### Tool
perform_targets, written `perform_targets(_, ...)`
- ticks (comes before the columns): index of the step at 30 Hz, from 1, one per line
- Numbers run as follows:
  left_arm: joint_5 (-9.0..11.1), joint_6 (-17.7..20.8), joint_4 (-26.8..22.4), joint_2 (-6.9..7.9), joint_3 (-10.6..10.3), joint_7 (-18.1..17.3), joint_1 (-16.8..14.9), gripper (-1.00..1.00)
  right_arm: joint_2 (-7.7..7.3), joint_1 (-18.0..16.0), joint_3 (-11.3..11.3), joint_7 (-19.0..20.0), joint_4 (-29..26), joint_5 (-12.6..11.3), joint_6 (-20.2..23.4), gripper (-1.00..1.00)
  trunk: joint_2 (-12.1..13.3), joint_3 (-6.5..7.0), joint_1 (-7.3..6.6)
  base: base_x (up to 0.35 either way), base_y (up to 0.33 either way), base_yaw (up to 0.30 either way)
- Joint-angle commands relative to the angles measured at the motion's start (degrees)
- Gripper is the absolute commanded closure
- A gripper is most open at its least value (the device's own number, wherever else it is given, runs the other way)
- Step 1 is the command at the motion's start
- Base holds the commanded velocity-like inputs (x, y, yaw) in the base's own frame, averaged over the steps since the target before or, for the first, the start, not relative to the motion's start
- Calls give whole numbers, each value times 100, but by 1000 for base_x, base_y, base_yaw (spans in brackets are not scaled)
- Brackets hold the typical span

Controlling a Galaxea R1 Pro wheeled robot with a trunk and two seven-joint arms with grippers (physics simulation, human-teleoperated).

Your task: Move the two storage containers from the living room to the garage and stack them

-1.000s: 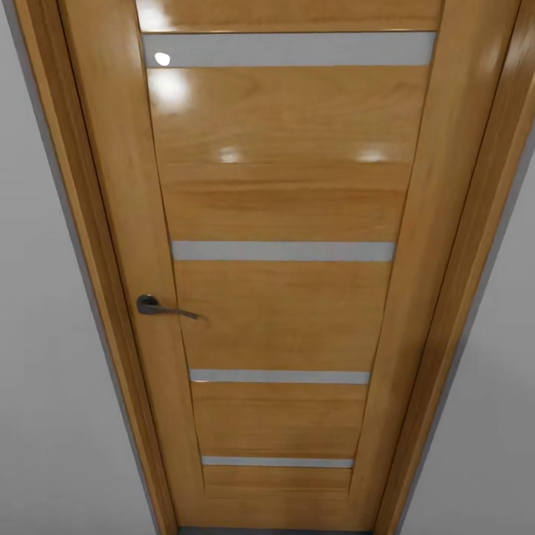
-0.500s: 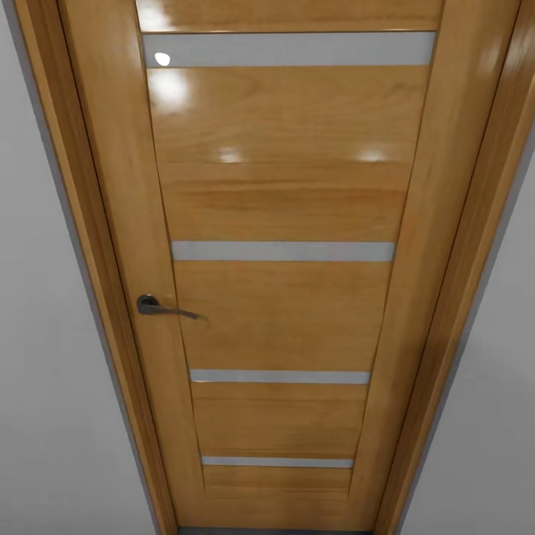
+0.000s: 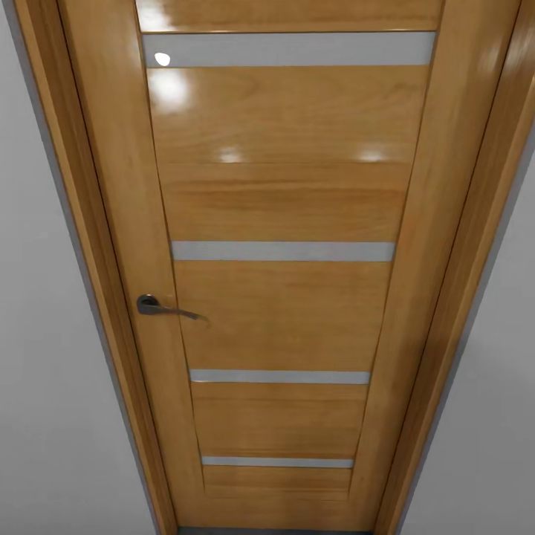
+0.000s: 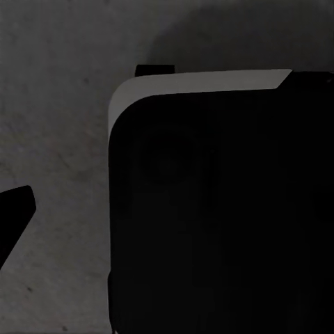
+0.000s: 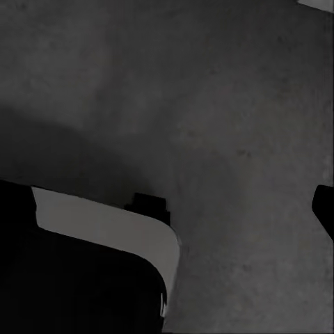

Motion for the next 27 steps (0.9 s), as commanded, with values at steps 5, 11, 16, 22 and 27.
perform_targets(5,5,-15,-5,3,3,4,-2,-100,-427,-6,39,-43,-1182,-91,546,-100,-3,-6,0,0,0,0)
perform_targets(11,7,-15,-6,3,3,6,-2,-100,-613,-103,31,-67,-2365,-87,1245,-100,-3,-6,0,0,0,0)
perform_targets(16,5,-15,-7,3,3,9,-2,-100,-628,-269,29,-64,-3124,-72,1948,-100,-3,-6,0,0,0,0)
perform_targets(22,6,-15,-7,3,3,7,-2,-100,-595,-311,23,-90,-4519,-45,3120,-100,-3,-6,0,0,0,0)
perform_targets(27,5,-15,-7,3,3,4,-2,-100,-579,-313,13,-151,-4688,-43,3345,-100,-3,-6,0,0,0,0)
